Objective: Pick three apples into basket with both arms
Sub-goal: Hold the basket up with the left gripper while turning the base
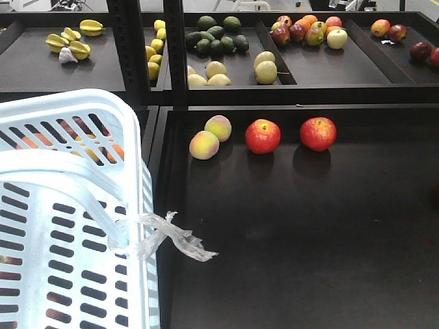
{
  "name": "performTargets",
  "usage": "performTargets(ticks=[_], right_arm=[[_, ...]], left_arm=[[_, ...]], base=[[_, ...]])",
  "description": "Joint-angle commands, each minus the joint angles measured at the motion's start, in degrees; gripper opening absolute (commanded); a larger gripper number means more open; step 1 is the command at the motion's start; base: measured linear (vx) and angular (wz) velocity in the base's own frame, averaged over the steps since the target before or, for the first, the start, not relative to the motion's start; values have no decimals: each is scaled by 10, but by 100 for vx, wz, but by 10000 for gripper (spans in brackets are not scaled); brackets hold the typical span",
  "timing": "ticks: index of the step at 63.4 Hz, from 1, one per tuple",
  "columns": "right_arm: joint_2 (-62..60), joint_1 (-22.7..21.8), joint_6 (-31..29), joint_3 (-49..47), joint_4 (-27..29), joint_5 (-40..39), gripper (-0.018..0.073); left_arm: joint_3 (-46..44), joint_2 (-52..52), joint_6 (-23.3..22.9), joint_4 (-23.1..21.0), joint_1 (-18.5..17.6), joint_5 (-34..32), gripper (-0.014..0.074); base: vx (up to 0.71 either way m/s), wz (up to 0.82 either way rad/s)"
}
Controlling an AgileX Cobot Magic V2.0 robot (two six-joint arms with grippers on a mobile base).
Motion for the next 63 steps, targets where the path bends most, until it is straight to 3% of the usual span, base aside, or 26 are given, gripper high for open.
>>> performTargets(ticks=[1,63], right_arm=[[-6,2,-4,8,-3,-45,-9],[-6,2,-4,8,-3,-45,-9]], left_arm=[[-19,1,-10,2,-2,-54,-8],[-19,1,-10,2,-2,-54,-8]], base=[[0,0],[-3,13]])
